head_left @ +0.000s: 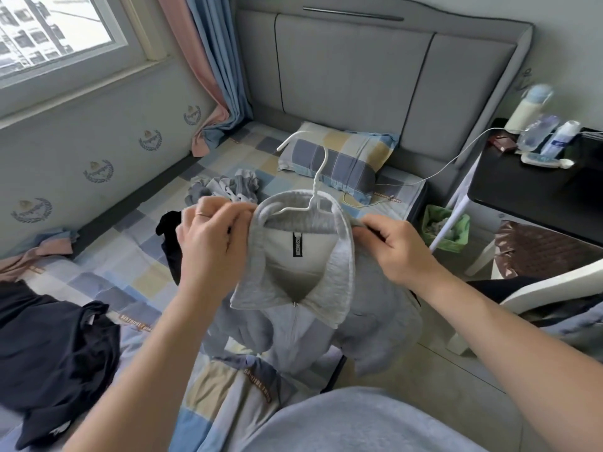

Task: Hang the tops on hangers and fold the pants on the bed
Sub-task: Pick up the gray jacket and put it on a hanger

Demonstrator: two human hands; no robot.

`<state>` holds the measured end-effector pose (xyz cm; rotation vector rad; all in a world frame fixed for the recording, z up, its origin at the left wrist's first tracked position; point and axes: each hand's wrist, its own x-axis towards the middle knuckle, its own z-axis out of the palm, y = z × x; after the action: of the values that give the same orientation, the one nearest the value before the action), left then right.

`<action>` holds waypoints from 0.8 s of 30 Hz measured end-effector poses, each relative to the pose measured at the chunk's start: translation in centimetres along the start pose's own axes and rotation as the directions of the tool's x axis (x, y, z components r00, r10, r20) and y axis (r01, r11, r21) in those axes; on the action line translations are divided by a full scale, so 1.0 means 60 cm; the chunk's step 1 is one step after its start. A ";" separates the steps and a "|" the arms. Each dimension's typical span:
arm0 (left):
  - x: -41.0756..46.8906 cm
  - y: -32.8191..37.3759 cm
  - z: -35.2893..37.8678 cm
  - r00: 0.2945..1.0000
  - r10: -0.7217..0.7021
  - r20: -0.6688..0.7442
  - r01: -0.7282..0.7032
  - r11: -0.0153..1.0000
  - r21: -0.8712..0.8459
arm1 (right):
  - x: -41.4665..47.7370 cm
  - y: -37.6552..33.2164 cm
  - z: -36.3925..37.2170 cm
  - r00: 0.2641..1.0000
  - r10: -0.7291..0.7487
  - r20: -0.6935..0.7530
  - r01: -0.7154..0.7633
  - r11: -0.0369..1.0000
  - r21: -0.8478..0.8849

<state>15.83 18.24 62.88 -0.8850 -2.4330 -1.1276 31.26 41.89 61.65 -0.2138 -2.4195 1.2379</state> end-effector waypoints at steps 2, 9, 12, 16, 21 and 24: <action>-0.013 0.014 0.004 0.991 -0.081 -0.110 0.074 0.995 -0.061 | 0.001 -0.002 -0.001 1.000 0.011 -0.029 -0.010 0.998 0.058; -0.022 0.018 0.051 0.945 -0.275 0.179 0.317 0.905 -0.283 | 0.000 0.005 -0.026 0.998 0.064 -0.004 -0.063 0.994 0.093; 0.035 0.030 0.032 0.967 -0.254 0.018 0.242 0.894 -0.377 | -0.006 0.014 -0.026 0.974 0.176 0.142 -0.184 0.982 0.047; 0.090 0.040 0.011 0.986 -0.134 0.100 0.160 0.927 -0.339 | -0.021 0.014 -0.014 0.972 0.183 0.146 -0.201 0.973 0.115; 0.089 0.036 0.021 0.955 -0.023 0.294 0.066 0.988 -0.139 | -0.028 0.001 -0.028 0.987 0.160 -0.010 -0.152 0.955 0.254; 0.077 0.029 0.039 0.911 0.151 0.383 -0.141 0.988 -0.055 | -0.042 0.008 -0.046 0.989 0.147 0.001 -0.143 0.957 0.253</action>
<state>13.42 22.77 64.75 -1.3890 -2.6005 -1.0085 34.71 43.41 61.98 -0.3300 -2.2359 1.5868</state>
